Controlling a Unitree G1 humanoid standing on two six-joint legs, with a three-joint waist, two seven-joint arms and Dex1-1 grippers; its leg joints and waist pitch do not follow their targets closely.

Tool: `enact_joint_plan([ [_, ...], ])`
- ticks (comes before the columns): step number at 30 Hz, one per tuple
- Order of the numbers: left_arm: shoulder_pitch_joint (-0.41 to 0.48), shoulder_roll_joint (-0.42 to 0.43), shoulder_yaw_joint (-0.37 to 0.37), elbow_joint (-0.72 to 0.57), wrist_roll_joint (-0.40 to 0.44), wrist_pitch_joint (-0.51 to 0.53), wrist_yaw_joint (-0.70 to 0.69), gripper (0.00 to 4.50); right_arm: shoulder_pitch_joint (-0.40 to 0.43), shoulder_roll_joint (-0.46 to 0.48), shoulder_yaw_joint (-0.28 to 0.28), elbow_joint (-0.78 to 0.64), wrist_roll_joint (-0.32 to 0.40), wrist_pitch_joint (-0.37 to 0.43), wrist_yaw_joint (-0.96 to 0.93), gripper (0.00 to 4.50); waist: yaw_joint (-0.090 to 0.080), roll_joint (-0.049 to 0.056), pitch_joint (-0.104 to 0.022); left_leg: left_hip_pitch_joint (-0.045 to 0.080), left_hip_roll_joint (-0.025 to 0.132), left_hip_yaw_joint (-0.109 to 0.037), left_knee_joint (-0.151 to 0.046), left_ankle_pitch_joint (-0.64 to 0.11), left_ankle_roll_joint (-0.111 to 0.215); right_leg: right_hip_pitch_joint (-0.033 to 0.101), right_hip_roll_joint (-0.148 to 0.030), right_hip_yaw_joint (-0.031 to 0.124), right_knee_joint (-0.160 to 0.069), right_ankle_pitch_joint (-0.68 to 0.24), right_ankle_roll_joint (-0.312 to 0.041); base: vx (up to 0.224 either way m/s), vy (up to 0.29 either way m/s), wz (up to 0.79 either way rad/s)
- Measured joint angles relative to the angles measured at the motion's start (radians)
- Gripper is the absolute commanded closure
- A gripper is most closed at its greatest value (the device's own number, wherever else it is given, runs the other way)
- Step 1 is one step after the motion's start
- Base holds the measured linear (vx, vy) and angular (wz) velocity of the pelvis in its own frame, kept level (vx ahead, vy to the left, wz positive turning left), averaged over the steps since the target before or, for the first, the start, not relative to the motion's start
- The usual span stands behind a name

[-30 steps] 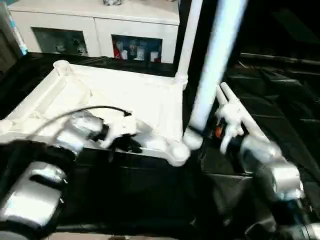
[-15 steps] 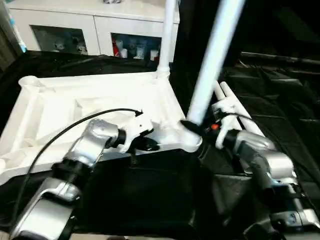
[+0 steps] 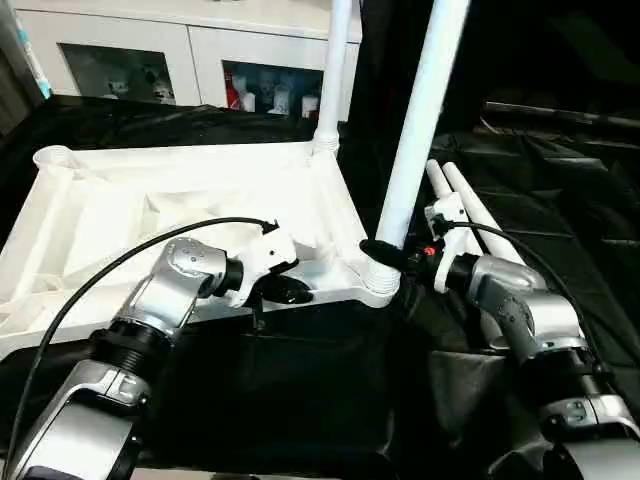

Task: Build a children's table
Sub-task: Rotate table base

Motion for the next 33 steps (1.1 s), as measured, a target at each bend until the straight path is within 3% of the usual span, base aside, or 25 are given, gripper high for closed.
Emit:
enact_joint_plan([
  [4,0.0,0.001,0.0,0.001,0.0,0.0,0.0,4.5,-0.003,0.004,0.0,0.019,-0.007,-0.024,0.008,2.59,0.0,0.0,0.0,0.0,0.0,0.0,0.0,0.0,0.0,0.0,0.0,0.0,0.0,0.0,0.0,0.0,0.0,0.0],
  [10,-0.001,0.002,0.0,0.003,-0.002,0.0,0.001,4.5,-0.003,0.049,-0.076,0.083,0.044,-0.036,-0.005,2.59,-0.001,-0.001,0.0,0.0,0.0,0.0,0.0,0.0,0.0,0.0,0.0,0.0,0.0,0.0,0.0,0.0,0.0,0.0],
  [14,-0.007,-0.003,0.0,0.017,-0.005,0.0,0.004,4.5,0.04,0.081,-0.134,0.107,0.098,-0.073,-0.014,2.59,0.001,-0.001,0.0,0.001,0.0,0.0,0.0,0.0,0.0,0.0,0.0,0.0,0.0,0.0,0.0,0.0,0.0,0.0],
  [22,-0.019,-0.013,0.0,0.052,-0.006,-0.008,0.012,4.5,0.115,0.166,-0.204,0.102,0.139,-0.165,-0.059,2.59,0.001,-0.003,-0.001,0.004,0.001,0.001,0.0,0.001,-0.002,0.004,0.0,0.0,0.0,0.001,-0.001,0.0,0.0,0.0],
  [27,-0.02,-0.015,0.0,0.058,-0.006,-0.009,0.021,4.5,0.148,0.186,-0.191,0.087,0.119,-0.246,-0.088,2.59,0.001,-0.003,-0.002,0.005,0.001,0.001,-0.001,0.001,-0.004,0.004,0.0,-0.001,0.0,0.001,-0.002,0.0,0.0,0.0],
  [33,-0.026,-0.012,0.0,0.073,-0.005,-0.015,0.019,4.5,0.158,0.154,-0.093,0.047,-0.018,-0.354,-0.102,2.6,-0.001,-0.003,-0.002,0.006,0.001,0.001,-0.002,0.002,-0.006,0.006,0.0,-0.001,0.0,0.001,-0.002,0.0,0.0,0.0],
])
